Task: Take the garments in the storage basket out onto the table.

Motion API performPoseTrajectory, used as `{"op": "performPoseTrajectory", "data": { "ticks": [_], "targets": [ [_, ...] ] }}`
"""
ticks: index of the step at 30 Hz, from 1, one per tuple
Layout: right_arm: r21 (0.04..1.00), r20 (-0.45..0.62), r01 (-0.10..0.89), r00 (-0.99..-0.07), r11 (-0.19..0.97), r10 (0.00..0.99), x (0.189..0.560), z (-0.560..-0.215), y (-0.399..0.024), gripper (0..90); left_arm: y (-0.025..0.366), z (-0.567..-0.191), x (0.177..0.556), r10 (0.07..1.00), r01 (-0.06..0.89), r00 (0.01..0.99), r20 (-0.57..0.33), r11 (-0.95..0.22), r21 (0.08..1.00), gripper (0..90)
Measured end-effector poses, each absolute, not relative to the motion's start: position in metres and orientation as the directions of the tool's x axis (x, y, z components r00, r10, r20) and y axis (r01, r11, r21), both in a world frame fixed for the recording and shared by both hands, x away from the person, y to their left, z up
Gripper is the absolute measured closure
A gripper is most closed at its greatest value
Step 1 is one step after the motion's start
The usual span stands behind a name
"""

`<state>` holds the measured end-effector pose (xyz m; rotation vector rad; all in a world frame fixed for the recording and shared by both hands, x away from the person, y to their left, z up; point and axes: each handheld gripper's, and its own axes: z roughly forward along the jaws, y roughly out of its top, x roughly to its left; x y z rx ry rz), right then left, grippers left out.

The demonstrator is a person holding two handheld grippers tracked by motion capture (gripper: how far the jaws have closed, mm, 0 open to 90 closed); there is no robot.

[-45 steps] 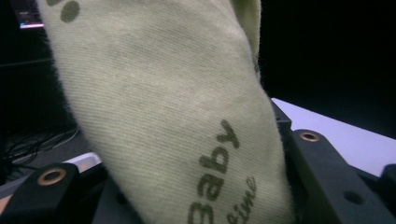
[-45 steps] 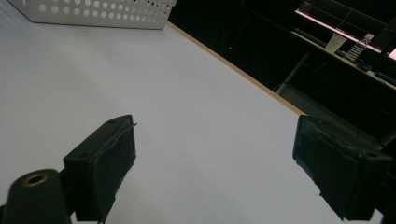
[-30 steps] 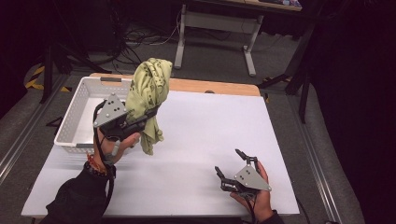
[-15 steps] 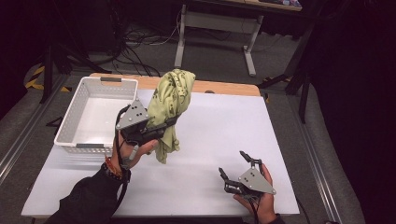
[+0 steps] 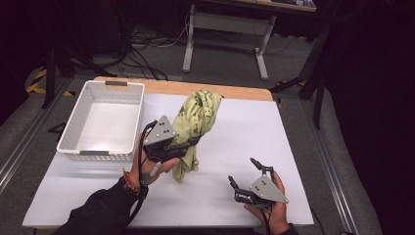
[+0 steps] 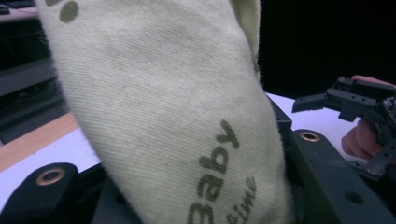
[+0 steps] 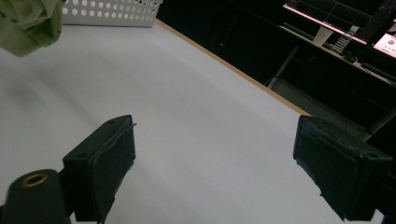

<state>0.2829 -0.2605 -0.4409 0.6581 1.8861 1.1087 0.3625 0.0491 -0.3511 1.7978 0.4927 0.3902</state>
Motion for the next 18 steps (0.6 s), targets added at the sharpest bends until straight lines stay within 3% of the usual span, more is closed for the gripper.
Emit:
{"op": "performPoseTrajectory", "data": {
  "ticks": [18],
  "targets": [
    [0.879, -0.386, 0.039, -0.527, 0.475, 0.757, 0.284, -0.442, -0.26, 14.2, 0.019, -0.391, 0.379, 0.538, 0.238, 0.843, -0.028, -0.326, 0.915, 54.6]
  ]
}}
